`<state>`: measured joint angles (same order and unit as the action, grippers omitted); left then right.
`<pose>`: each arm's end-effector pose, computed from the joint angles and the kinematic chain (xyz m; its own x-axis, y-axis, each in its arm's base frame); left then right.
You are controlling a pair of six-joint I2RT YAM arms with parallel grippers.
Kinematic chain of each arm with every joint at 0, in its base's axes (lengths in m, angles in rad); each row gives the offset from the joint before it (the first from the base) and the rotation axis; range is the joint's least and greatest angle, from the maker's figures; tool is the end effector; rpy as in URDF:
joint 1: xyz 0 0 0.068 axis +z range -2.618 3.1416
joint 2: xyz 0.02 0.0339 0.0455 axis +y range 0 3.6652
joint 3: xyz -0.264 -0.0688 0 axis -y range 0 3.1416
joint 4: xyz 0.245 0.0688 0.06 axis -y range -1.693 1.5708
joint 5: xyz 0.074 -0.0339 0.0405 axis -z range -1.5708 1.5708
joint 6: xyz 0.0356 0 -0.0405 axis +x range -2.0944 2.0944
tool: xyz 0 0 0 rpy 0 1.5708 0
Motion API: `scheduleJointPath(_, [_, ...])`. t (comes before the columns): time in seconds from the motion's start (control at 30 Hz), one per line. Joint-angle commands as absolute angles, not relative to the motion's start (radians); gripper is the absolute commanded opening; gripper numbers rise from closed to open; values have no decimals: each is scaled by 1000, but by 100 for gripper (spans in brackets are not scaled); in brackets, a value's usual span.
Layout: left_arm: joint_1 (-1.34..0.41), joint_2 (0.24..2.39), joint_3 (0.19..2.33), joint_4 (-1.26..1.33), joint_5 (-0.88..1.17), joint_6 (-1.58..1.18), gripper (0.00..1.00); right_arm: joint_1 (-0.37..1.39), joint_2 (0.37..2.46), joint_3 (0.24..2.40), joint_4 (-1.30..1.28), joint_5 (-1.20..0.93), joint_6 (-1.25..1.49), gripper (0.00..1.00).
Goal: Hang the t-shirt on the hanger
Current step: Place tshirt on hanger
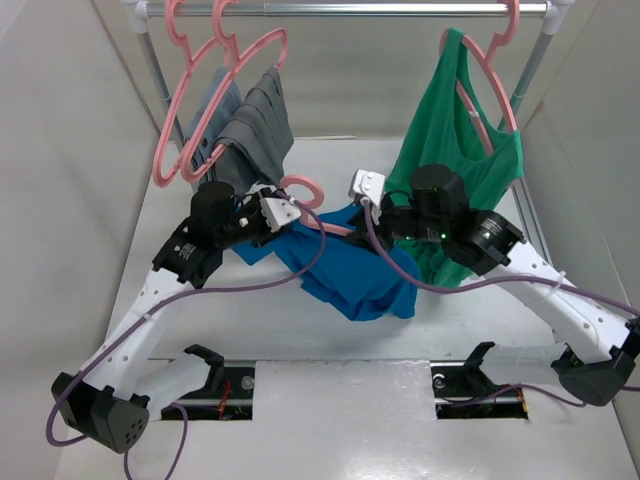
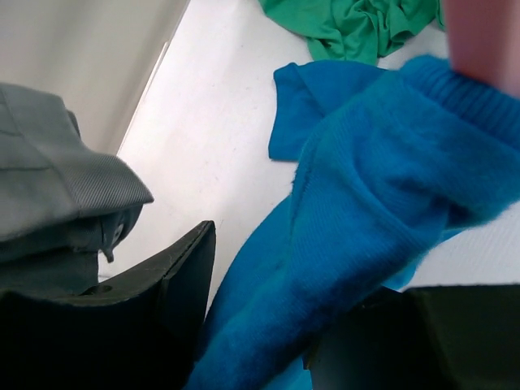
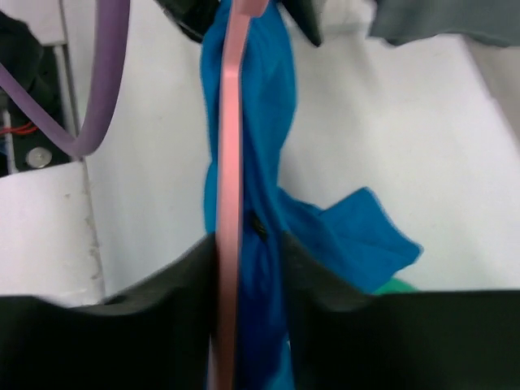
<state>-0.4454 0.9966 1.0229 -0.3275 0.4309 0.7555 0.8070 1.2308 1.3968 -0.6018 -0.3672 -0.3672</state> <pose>0.1935 -0.1088 0.3700 0.3203 0.5374 -0.7801 0.7305 0.3841 0.5646 0.1712 0.1973 0.4168 0.0503 -0.4319 -0.9005 -0.9441 0.2737 -0.1840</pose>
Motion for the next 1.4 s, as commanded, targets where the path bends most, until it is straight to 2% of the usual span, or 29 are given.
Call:
scheduleJointPath(0.0, [-431,966,1028,-337,472,756,0,764,1183,1413,-482,-373,-362,45])
scheduleJointPath(0.1, [-431,966,1028,-337,482,756,0,764,1226,1424,-482,-399,-353,53])
scheduleJointPath(0.17, [-431,966,1028,-337,482,756,0,764,1245,1433,-471,-411,-353,53])
scheduleJointPath(0.2, [-431,966,1028,-337,482,756,0,764,1246,1442,-471,-411,-353,49])
scheduleJointPath(0.23, [-431,966,1028,-337,482,756,0,764,1246,1442,-462,-411,-342,35])
scheduleJointPath(0.33, [-431,966,1028,-337,482,756,0,764,1255,1442,-462,-402,-342,15])
scheduleJointPath(0.47, [-431,966,1028,-328,482,756,0,764,1266,1453,-453,-422,-342,8])
scheduleJointPath(0.5, [-431,966,1028,-328,492,747,0,764,1275,1462,-440,-422,-342,11])
scheduleJointPath(0.53, [-431,966,1028,-328,492,747,0,764,1275,1462,-440,-431,-342,19])
scheduleJointPath(0.57, [-431,966,1028,-328,503,747,0,764,1285,1462,-440,-443,-342,42])
scheduleJointPath(0.63, [-431,966,1028,-328,514,747,0,764,1308,1476,-440,-443,-342,44])
scheduleJointPath(0.77, [-431,966,1028,-328,514,747,0,764,1333,1496,-449,-443,-342,34])
scheduleJointPath(0.8, [-431,966,1028,-328,514,747,0,764,1333,1496,-449,-443,-342,20])
scheduleJointPath(0.9, [-431,966,1028,-328,514,738,0,764,1333,1496,-449,-443,-342,2])
scheduleJointPath(1.0, [-431,966,1028,-328,503,738,0,764,1304,1496,-449,-434,-342,0])
scheduleJointPath(1.03, [-431,966,1028,-328,491,738,4,764,1295,1496,-449,-425,-342,0])
scheduleJointPath(1.07, [-431,966,1028,-328,480,729,13,764,1284,1496,-459,-408,-342,0])
scheduleJointPath(1.1, [-431,966,1028,-328,470,729,35,764,1260,1496,-480,-396,-333,0])
scheduleJointPath(1.17, [-431,966,1019,-328,427,719,51,753,1232,1496,-509,-354,-333,0])
scheduleJointPath(1.23, [-431,957,1019,-319,396,710,60,727,1181,1496,-557,-345,-333,0])
scheduleJointPath(1.37, [-400,957,1008,-296,356,687,68,690,1083,1482,-610,-327,-324,0])
